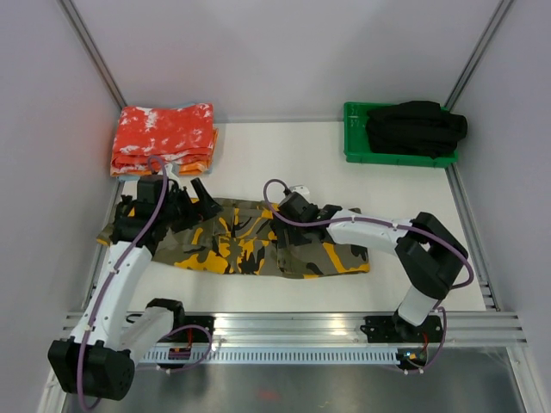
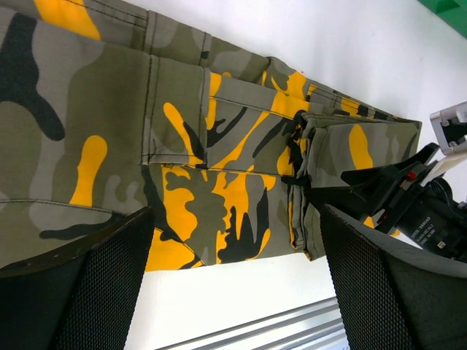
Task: Fold and stack the trousers
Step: Fold the trousers
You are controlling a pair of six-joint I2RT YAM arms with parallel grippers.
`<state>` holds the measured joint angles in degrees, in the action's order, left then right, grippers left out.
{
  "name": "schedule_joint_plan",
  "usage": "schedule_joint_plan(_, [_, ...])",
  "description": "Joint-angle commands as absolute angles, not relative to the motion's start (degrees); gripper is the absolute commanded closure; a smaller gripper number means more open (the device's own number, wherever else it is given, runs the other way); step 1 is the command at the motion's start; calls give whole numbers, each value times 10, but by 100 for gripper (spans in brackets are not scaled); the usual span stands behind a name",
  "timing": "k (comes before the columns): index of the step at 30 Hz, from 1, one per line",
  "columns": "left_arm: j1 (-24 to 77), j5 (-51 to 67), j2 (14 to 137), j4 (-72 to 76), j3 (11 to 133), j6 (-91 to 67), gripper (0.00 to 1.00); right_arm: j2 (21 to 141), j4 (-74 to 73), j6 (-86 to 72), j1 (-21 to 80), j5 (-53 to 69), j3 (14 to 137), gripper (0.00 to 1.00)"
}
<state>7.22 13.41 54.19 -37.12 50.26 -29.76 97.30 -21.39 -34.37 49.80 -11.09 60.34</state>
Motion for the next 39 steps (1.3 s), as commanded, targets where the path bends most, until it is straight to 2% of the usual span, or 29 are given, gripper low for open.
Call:
schedule_joint_plan(1, [73,107,526,-382,498,-306,1,976,-183,-371,503,-152,608,11])
schedule_joint_plan(12, [72,108,514,-375,471,-317,1,1007,-161,-417,502,-170,622,14])
schedule_joint_plan(16, [72,105,512,-370,471,-321,0,1034,-144,-428,502,-184,629,24])
schedule_joint_plan(19, [72,105,512,-363,468,-324,0,1049,-150,-438,503,-201,631,46])
schedule_joint_plan(20, [72,105,514,-362,468,-324,0,1049,-153,-442,503,-209,629,65])
schedule_joint_plan(21, [72,104,516,-365,469,-323,0,1043,-160,-446,502,-215,626,76])
schedule_joint_plan(22, [72,104,516,-366,475,-323,0,1037,-161,-449,503,-221,621,93])
schedule_joint_plan(24, [71,101,518,-372,481,-320,0,1010,-157,-452,504,-230,614,100])
schedule_joint_plan(32, [72,76,517,-372,499,-325,0,928,-107,-435,502,-247,601,100])
schedule_joint_plan(39, [72,61,559,-384,547,-339,0,934,-101,-437,501,-273,632,100])
